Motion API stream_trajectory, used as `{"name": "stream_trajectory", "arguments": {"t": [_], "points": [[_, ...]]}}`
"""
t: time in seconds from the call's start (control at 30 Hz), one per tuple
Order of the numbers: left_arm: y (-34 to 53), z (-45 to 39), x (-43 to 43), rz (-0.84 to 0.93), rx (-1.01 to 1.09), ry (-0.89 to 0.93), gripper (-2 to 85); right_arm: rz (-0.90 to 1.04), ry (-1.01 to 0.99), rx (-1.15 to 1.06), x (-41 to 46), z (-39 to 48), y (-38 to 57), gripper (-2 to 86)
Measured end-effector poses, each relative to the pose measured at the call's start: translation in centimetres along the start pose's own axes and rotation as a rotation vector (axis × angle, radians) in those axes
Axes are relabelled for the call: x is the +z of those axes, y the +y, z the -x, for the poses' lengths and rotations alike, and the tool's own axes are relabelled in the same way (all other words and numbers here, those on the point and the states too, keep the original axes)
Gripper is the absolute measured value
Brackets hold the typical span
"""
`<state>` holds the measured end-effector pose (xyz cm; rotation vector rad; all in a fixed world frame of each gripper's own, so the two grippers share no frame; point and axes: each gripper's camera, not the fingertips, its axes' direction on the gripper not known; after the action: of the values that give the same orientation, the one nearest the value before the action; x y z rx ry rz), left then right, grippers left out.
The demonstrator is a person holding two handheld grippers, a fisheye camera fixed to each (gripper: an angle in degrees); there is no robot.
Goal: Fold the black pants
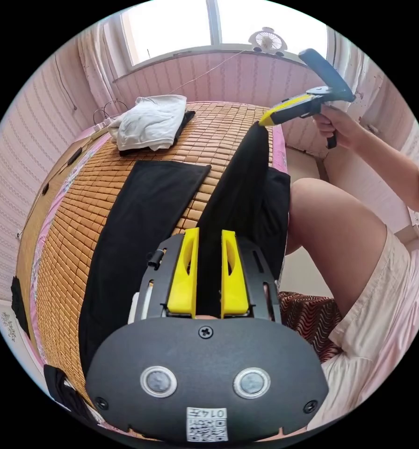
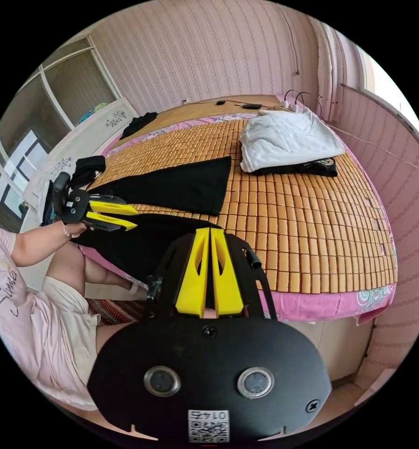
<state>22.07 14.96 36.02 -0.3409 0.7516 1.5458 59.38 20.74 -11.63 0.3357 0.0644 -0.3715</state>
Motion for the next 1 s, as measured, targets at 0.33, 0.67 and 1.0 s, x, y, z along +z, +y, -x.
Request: {"name": "stream_trajectory", "arguments": {"t": [0.33,0.67,1.0], "points": [[-0.2,-1.0,-6.8,-0.068,0.322,0.082,-0.2,-0.148,-0.048,-0.025,-9.3,2.7,-1.3,-0.4],[6.6,10.2,-6.6,0.062,-0.184,0.074,5.6,0.139,0.053,0.172,2.6,-2.8,-5.8,8.6],[23.9,11.1,-7.2,0.313,-0.534,0.049,5.7,0.294,-0.150,0.256,4.8,-1.7,-1.5,1.9]]}}
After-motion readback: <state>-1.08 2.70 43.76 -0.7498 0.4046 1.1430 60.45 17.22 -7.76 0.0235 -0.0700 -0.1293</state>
